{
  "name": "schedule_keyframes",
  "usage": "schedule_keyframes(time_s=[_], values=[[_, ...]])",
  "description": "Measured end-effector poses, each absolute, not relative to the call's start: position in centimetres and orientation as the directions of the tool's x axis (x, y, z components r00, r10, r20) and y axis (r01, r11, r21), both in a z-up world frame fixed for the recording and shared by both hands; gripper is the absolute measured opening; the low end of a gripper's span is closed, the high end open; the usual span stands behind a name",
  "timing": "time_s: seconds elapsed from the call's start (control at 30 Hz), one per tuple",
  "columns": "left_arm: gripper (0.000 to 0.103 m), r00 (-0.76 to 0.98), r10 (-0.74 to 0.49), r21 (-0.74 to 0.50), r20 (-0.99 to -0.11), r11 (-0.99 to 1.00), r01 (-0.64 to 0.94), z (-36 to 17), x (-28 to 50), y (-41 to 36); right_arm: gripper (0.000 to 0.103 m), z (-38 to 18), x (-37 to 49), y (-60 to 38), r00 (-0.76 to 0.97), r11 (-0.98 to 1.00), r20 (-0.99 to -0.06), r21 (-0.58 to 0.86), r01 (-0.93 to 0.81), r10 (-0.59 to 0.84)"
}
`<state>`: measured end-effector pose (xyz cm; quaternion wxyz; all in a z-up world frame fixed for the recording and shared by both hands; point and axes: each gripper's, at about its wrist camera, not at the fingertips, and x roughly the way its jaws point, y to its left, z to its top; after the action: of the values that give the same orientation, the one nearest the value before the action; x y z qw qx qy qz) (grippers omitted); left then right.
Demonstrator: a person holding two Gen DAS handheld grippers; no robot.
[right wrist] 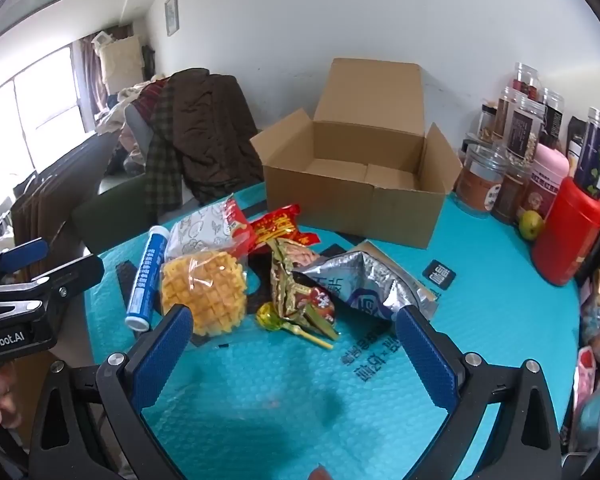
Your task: Organize snacks
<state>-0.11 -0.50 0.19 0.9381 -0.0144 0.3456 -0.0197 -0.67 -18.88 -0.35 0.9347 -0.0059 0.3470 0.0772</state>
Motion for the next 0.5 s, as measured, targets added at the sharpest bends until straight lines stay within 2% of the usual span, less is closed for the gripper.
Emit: schedule_keyframes(time_s=[0.5], values=[[0.103, 0.753, -0.070, -0.048, -0.655, 0.998, 0.051, -0.26, -0.25, -1.12, 0.103, -0.47, -0.69, -19.11, 0.747, 0.990, -0.652, 0.042, -0.137, 0.131]])
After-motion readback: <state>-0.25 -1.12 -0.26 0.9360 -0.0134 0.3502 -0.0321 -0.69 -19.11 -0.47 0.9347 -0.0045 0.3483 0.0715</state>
